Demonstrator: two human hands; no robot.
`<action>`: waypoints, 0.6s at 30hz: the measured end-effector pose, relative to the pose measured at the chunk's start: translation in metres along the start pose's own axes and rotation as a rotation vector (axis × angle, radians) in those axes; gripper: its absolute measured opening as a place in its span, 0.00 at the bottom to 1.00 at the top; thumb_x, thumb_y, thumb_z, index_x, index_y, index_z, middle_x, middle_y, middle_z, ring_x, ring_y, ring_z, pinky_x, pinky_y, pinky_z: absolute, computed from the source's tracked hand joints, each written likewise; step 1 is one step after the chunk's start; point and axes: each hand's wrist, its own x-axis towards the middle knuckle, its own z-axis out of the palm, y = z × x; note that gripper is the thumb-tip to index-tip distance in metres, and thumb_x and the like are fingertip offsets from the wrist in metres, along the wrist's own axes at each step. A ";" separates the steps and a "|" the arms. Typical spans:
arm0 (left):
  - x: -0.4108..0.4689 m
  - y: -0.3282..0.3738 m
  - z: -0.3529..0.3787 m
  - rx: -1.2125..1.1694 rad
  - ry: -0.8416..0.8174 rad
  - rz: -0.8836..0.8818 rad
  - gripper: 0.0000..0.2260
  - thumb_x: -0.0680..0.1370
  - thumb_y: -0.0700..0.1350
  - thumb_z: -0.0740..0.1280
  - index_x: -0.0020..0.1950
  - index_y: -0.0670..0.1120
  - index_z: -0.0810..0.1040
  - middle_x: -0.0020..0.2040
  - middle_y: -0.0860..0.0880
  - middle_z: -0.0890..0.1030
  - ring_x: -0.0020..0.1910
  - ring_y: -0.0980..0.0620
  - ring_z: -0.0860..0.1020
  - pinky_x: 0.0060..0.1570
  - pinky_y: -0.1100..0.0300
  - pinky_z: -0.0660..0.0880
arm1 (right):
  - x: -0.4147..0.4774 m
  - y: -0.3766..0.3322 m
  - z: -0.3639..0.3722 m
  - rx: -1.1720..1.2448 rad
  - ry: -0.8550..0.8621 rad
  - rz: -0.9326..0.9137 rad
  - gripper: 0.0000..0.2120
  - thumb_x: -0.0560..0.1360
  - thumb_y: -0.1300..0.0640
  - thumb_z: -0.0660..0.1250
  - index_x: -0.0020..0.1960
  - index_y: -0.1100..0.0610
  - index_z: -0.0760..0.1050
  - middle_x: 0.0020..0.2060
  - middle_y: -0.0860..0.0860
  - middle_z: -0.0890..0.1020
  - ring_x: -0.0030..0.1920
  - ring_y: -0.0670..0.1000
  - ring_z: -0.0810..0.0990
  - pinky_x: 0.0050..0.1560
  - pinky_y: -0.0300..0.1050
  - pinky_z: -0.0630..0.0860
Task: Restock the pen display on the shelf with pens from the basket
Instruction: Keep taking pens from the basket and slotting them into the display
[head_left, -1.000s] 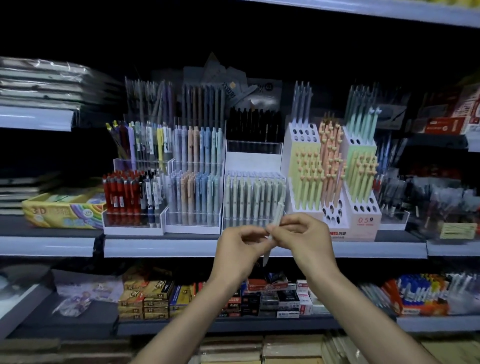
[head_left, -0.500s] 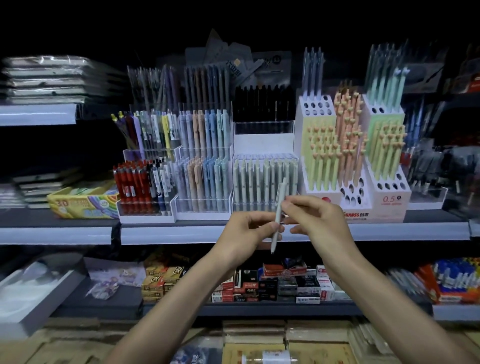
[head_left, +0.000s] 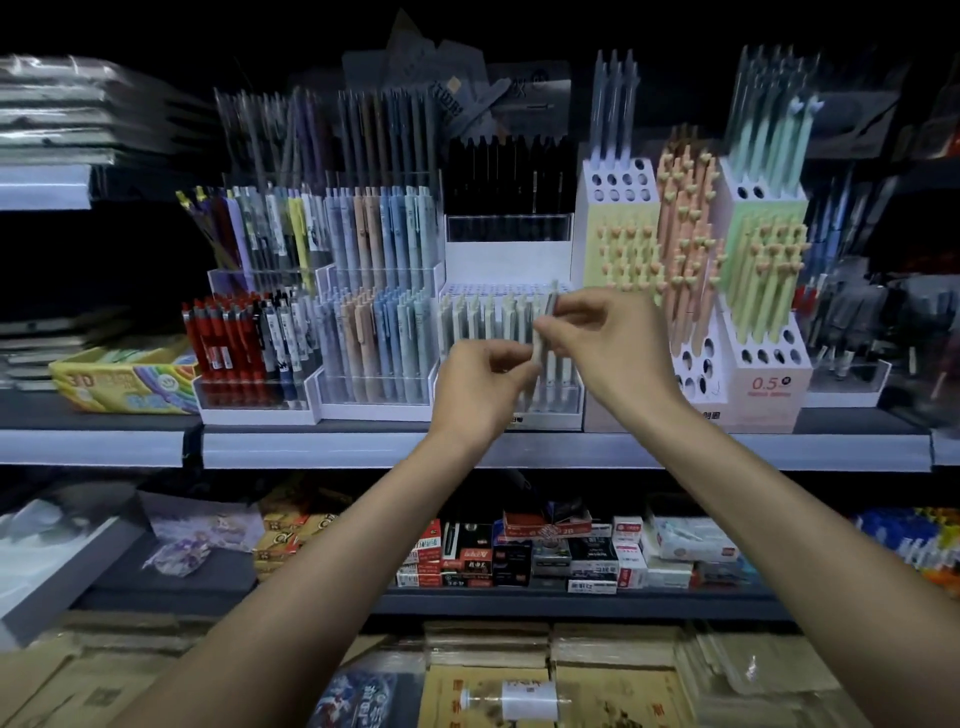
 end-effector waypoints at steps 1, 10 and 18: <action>0.007 0.000 0.002 -0.016 0.036 -0.030 0.05 0.77 0.39 0.75 0.42 0.47 0.87 0.37 0.50 0.87 0.40 0.53 0.85 0.51 0.52 0.83 | 0.006 0.000 0.001 -0.040 -0.005 -0.034 0.06 0.75 0.58 0.76 0.41 0.50 0.83 0.36 0.42 0.85 0.40 0.42 0.84 0.49 0.48 0.84; 0.043 0.002 0.014 0.056 0.229 -0.148 0.05 0.71 0.45 0.81 0.37 0.49 0.88 0.34 0.54 0.86 0.40 0.52 0.86 0.49 0.49 0.84 | 0.040 0.012 0.011 -0.096 0.013 -0.111 0.04 0.76 0.59 0.74 0.43 0.57 0.86 0.36 0.47 0.86 0.41 0.43 0.84 0.49 0.49 0.83; 0.033 -0.007 0.026 0.104 0.273 -0.185 0.03 0.72 0.43 0.80 0.39 0.47 0.88 0.34 0.53 0.85 0.37 0.53 0.84 0.48 0.52 0.83 | 0.041 0.035 0.022 -0.063 -0.053 -0.090 0.04 0.76 0.60 0.74 0.42 0.55 0.85 0.36 0.45 0.85 0.40 0.40 0.82 0.47 0.45 0.82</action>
